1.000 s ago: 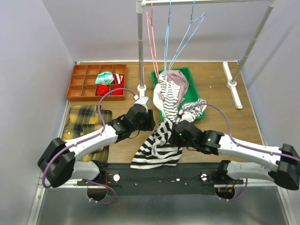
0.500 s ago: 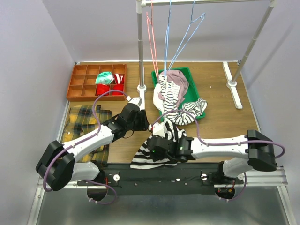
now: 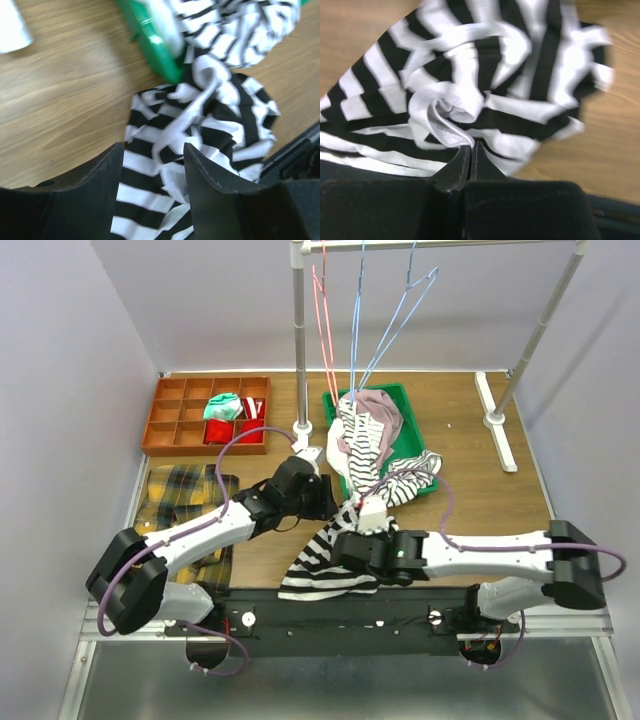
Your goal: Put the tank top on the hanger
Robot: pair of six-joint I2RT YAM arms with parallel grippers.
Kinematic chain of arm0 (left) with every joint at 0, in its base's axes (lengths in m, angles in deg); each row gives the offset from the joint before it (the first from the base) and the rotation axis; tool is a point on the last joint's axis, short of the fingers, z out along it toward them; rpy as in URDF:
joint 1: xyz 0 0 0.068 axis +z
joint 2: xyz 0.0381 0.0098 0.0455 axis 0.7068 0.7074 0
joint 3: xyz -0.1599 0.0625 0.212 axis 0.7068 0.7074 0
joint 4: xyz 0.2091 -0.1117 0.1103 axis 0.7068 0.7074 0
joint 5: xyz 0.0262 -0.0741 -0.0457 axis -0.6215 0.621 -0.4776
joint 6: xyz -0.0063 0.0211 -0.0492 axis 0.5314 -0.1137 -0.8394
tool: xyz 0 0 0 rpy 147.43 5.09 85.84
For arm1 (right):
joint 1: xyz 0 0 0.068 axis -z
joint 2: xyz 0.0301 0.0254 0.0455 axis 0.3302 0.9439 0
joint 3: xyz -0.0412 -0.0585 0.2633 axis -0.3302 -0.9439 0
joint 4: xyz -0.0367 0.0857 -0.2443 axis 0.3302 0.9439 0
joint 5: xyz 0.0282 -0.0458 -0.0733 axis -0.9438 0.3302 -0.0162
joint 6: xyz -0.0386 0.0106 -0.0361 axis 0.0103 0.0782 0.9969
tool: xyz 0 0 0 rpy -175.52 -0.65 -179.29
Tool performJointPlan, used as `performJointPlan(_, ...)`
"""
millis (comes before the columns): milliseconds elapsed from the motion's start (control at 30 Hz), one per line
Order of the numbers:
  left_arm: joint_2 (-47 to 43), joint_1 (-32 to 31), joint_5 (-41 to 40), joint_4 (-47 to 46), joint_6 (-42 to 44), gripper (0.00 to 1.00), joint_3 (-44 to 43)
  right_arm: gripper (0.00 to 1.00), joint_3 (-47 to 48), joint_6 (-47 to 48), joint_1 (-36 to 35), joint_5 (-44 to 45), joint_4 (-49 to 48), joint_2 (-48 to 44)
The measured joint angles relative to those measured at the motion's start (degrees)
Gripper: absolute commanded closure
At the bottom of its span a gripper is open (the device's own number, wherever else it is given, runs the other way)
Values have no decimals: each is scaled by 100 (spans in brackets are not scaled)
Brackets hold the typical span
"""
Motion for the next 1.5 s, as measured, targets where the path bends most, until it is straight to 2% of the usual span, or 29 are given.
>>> performJointPlan(167, 289, -275, 2, -42, 52, 39, -476, 99, 0, -1263, 22, 496, 1401, -914)
performJointPlan(367, 756, -435, -35, -90, 127, 40, -986, 99, -293, -2293, 26, 562, 2433, -1530)
performJointPlan(567, 1408, -629, -101, 9, 278, 43, -1478, 99, -389, -2658, 42, 566, 2789, -1882)
performJointPlan(700, 1657, -726, -433, 162, 348, 47, -1626, 99, -389, -2710, 42, 584, 2800, -1851)
performJointPlan(733, 1672, -752, -492, 190, 367, 49, -1633, 99, -389, -2710, 42, 588, 2800, -1840)
performJointPlan(800, 1685, -813, -616, 275, 411, 65, -1639, 99, -389, -2704, 42, 610, 2796, -1829)
performJointPlan(833, 1687, -822, -640, 291, 422, 75, -1639, 99, -389, -2702, 42, 616, 2798, -1829)
performJointPlan(867, 1698, -822, -656, 306, 439, 93, -1641, 99, -389, -2697, 42, 629, 2796, -1829)
performJointPlan(900, 1707, -833, -654, 313, 439, 100, -1646, 99, -387, -2686, 42, 660, 2796, -1829)
performJointPlan(1033, 1646, -848, -660, 365, 459, 100, -1635, 99, -243, -2682, 42, 791, 2868, -1829)
performJointPlan(1200, 352, -852, -852, 767, 382, 100, -1381, 99, 695, -2441, 44, 1268, 3086, -1825)
performJointPlan(1300, -1252, -846, -1281, 990, 306, 100, -1445, 99, 1661, -2015, 46, 1705, 3095, -1733)
performJointPlan(1367, -2000, -833, -1596, 1102, 293, 100, -1687, 99, 2371, -1561, 50, 2035, 3012, -1593)
performJointPlan(1500, -2621, -787, -2177, 1292, 356, 100, -2323, 99, 3569, -468, 79, 2750, 2739, -1202)
